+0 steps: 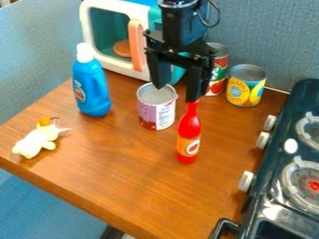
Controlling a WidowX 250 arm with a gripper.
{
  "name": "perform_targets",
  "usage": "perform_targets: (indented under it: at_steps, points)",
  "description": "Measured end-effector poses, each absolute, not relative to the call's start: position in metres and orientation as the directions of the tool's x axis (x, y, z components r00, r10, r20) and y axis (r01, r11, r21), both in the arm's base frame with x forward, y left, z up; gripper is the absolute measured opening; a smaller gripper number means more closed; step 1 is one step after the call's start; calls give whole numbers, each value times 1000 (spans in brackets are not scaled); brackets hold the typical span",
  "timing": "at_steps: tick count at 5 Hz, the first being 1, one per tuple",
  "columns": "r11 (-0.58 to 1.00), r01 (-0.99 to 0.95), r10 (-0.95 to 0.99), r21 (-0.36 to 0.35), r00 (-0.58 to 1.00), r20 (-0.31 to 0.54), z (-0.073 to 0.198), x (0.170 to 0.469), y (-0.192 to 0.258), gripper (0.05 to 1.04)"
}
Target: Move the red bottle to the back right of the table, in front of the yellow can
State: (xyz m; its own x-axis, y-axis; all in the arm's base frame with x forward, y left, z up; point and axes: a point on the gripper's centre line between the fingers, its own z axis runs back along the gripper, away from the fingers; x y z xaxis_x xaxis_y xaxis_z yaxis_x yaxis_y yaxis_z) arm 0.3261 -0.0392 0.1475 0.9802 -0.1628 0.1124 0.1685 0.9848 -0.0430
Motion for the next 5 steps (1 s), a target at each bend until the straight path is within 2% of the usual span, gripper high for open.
perform_targets:
  at_steps: [2,5]
  points:
    - [986,169,-169,4,983,64,134,341,-37,1001]
    - [983,178,-179,36,983,39,120,343,-50,1001]
